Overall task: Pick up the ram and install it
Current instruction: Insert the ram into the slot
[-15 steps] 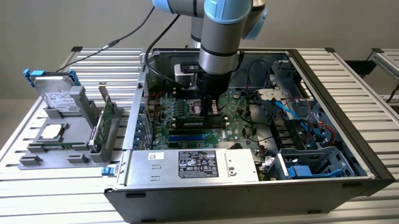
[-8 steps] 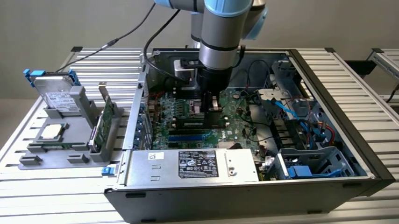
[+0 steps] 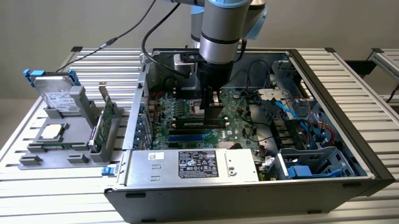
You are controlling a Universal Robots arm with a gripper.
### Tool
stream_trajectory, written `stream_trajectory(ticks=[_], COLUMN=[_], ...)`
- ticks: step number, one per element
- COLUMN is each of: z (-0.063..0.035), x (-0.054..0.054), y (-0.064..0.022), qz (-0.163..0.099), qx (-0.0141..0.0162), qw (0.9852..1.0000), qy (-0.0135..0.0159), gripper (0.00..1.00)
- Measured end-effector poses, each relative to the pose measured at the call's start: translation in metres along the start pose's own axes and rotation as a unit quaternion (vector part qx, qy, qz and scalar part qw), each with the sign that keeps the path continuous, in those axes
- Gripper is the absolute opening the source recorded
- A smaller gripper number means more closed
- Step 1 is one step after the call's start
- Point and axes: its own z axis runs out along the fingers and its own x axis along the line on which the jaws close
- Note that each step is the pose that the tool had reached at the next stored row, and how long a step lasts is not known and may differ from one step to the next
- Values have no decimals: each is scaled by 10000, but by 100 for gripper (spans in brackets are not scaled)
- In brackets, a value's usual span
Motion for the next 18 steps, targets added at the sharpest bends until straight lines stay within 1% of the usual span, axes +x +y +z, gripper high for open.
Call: stream_trajectory(ticks=[2, 3, 4, 5, 7, 8, 10, 11, 13, 14, 15, 18], z=[-2, -3, -4, -5, -5, -6, -6, -6, -7, -8, -8, -9], x=[0, 0, 0, 0, 0, 0, 0, 0, 0, 1, 1, 0], y=[0, 0, 0, 0, 0, 0, 1, 1, 1, 1, 1, 1], qz=[0, 0, 0, 0, 0, 0, 0, 0, 0, 0, 0, 0], qx=[0, 0, -1, 0, 0, -1, 0, 0, -1, -1, 0, -1], qw=[10000, 10000, 10000, 10000, 10000, 10000, 10000, 10000, 10000, 10000, 10000, 10000], qy=[0, 1, 1, 1, 1, 1, 1, 1, 1, 1, 1, 1], gripper=[58, 56, 49, 49, 36, 36, 25, 25, 13, 13, 10, 10])
